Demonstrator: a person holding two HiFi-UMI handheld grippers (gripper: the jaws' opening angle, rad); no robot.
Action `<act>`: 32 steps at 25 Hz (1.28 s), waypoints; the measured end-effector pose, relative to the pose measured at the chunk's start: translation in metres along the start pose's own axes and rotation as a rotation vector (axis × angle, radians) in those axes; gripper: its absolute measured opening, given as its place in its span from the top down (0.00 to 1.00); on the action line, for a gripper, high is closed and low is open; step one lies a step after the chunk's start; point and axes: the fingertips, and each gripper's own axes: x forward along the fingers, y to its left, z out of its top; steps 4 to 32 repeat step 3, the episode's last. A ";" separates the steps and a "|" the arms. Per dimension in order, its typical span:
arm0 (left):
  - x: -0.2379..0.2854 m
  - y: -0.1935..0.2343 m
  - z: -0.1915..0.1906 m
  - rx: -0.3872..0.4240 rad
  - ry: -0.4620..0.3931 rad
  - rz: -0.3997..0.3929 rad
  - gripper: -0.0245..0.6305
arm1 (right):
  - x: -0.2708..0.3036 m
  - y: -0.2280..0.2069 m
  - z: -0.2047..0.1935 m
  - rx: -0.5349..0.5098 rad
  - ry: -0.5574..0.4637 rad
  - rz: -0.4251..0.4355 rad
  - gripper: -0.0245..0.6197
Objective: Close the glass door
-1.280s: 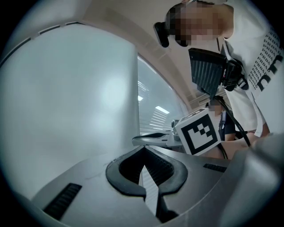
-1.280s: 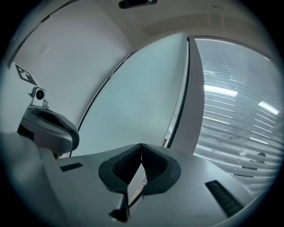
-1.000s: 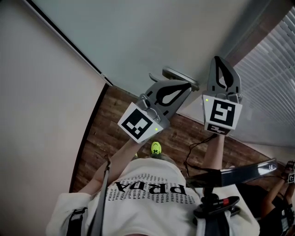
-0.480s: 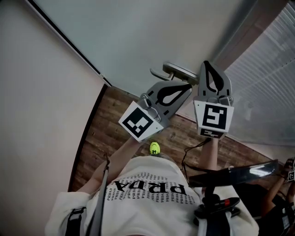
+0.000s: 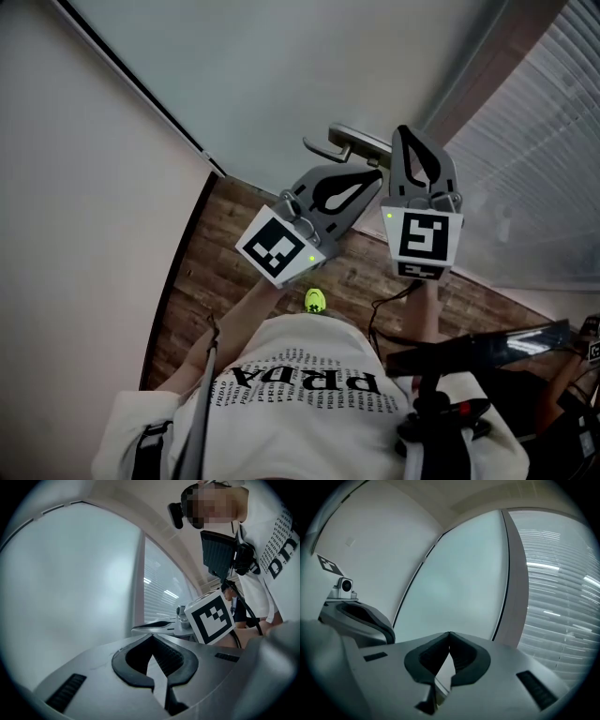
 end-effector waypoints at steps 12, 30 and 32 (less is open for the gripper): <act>0.000 0.002 -0.002 -0.001 0.000 0.004 0.97 | 0.001 0.002 -0.003 -0.005 -0.001 0.003 0.96; 0.000 0.002 -0.002 -0.001 0.000 0.004 0.97 | 0.001 0.002 -0.003 -0.005 -0.001 0.003 0.96; 0.000 0.002 -0.002 -0.001 0.000 0.004 0.97 | 0.001 0.002 -0.003 -0.005 -0.001 0.003 0.96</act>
